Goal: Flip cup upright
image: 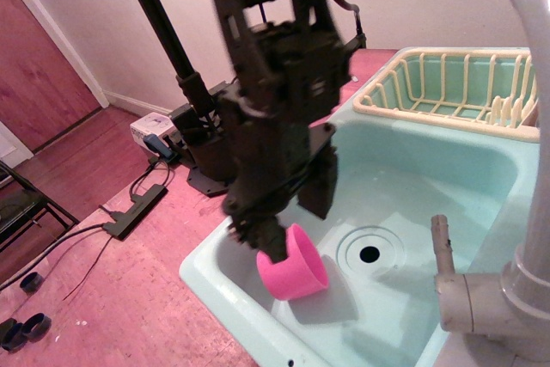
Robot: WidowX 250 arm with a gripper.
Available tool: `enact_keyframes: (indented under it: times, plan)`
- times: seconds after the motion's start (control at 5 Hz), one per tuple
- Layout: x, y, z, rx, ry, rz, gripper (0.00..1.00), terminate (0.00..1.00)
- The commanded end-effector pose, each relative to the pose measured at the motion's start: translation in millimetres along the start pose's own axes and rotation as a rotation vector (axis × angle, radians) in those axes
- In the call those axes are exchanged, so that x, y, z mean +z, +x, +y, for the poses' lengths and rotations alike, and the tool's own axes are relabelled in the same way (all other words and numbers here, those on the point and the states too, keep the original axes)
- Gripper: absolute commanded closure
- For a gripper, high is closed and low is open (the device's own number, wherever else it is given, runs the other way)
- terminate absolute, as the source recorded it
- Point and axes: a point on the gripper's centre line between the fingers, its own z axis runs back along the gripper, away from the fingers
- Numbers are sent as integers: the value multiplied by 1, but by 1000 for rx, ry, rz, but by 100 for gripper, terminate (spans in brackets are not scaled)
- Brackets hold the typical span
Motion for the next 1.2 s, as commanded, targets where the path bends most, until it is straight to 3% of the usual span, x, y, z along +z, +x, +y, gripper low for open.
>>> enact_keyframes:
  times: [0.0,0.2,0.6,1.0]
  plan:
    - [23,-11,-24,-19,-1,92,0,0]
    - [19,-10,-19,-27,11,68,0,0]
    - [-3,14,24,-44,98,-62,0,0]
    - [-23,29,37,-48,126,-105,0,0]
